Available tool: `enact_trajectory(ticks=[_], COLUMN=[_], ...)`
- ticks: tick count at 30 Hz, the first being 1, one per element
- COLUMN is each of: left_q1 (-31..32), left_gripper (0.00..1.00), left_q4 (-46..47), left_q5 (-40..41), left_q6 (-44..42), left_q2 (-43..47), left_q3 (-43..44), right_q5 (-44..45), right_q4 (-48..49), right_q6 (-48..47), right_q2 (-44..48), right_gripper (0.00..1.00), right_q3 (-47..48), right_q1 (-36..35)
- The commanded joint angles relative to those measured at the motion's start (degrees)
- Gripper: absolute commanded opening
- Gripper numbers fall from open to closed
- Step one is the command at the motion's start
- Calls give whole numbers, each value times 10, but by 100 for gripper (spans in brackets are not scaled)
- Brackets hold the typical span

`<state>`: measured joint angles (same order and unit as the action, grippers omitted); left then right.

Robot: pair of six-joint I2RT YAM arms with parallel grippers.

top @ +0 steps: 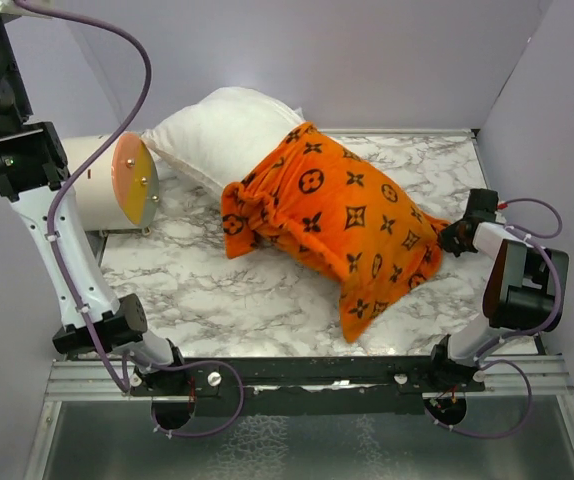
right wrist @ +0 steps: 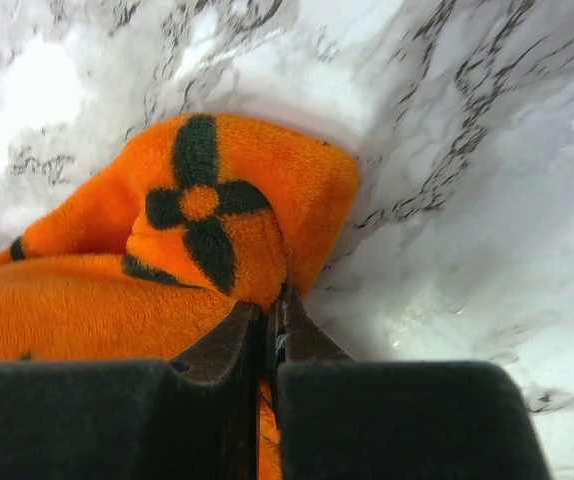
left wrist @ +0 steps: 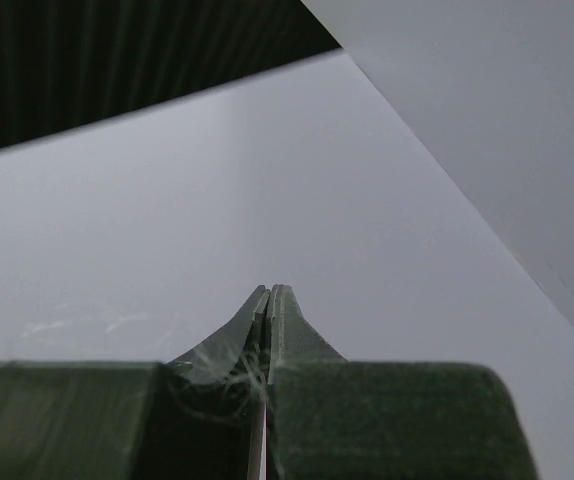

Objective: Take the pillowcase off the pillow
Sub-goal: Remove the pillow from the pillowcase.

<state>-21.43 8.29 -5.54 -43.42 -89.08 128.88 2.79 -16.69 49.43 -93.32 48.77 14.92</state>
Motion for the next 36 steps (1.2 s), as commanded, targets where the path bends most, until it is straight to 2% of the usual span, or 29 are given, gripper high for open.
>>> enact_trajectory(ticks=[1,3,4,6,8,9,12,15,20,22,24,28,34,36], left_q1=[4,5,12,45,79,88,98,99,99,99,100,104,132,139], left_gripper=[0,0,10,58,96,99,99,99,99,99,99,99,99,99], left_q4=[-76,-169,-199,-292,-383,-410,-464,-518,-623,-648,-664,-685,-771,-825], left_q5=[-64,-189,-235,-281,-292,-298,-330,-343,-313,-306,-317,-370,-404,-425], left_q6=[96,181,222,272,290,304,325,308,234,229,237,271,211,181], left_q2=[-1,21,32,30,1,-14,-61,-130,-262,-303,-336,-386,-439,-459], left_q3=[46,-1,-33,-66,-74,-83,-98,-60,60,97,123,153,156,166], right_q5=[64,38,34,29,37,43,54,55,48,46,45,49,37,28], right_q4=[2,28,29,33,32,31,27,23,28,31,36,51,61,62], right_q6=[-28,-38,-42,-50,-59,-63,-79,-84,-89,-93,-98,-115,-128,-133], right_q2=[-8,-9,-12,-17,-16,-16,-20,-25,-31,-36,-38,-36,-37,-29], right_gripper=[1,1,1,1,1,1,1,1,12,17,26,36,42,47], right_q3=[-6,-11,-9,-6,-2,0,14,30,42,43,40,27,22,25], right_q1=[17,17,16,16,16,16,16,16,16,16,16,16,16,15])
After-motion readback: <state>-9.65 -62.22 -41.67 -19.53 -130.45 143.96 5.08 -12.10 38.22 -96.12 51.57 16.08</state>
